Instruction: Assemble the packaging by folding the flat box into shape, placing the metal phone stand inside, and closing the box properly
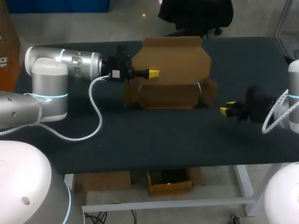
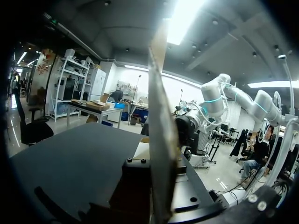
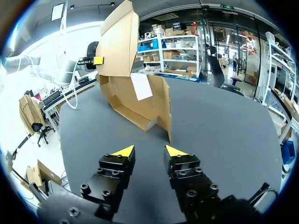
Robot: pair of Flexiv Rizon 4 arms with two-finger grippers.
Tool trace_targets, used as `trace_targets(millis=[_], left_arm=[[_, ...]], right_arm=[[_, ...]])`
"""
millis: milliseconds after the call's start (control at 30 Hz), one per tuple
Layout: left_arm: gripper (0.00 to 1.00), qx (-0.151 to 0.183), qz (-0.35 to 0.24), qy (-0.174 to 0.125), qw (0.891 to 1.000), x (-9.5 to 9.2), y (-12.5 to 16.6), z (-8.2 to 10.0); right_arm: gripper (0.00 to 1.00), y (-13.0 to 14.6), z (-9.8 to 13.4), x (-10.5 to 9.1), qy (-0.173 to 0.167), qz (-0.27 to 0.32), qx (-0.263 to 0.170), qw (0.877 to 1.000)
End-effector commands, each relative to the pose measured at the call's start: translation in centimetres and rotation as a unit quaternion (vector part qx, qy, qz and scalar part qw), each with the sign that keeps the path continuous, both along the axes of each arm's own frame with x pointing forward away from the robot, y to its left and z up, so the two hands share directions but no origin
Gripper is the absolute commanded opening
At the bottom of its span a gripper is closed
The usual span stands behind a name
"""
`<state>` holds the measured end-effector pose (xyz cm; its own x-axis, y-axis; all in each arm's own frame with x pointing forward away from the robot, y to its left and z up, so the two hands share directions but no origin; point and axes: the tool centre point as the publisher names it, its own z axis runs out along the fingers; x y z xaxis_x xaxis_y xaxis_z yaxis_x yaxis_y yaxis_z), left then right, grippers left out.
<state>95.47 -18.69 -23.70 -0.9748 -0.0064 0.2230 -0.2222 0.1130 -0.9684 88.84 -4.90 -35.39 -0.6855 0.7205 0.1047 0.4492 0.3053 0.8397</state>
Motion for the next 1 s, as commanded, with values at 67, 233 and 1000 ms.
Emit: trace_targets(millis=[67,233,1000], left_arm=[[0.00,-0.001,0.001,0.000,1.000,0.0,-0.2,-0.4],[0.00,-0.001,0.001,0.000,1.000,0.0,-0.2,-0.4],[0.00,-0.001,0.001,0.000,1.000,0.0,-0.2,-0.4]], right_arm=[[0.41,-0.1,-0.7,2.5,0.009,0.007,-0.010,1.000],[0.42,0.0,-0.8,4.2,0.002,0.020,-0.017,1.000],[0.40,2.7,-2.2,8.9,-0.002,0.074,-0.011,0.997]])
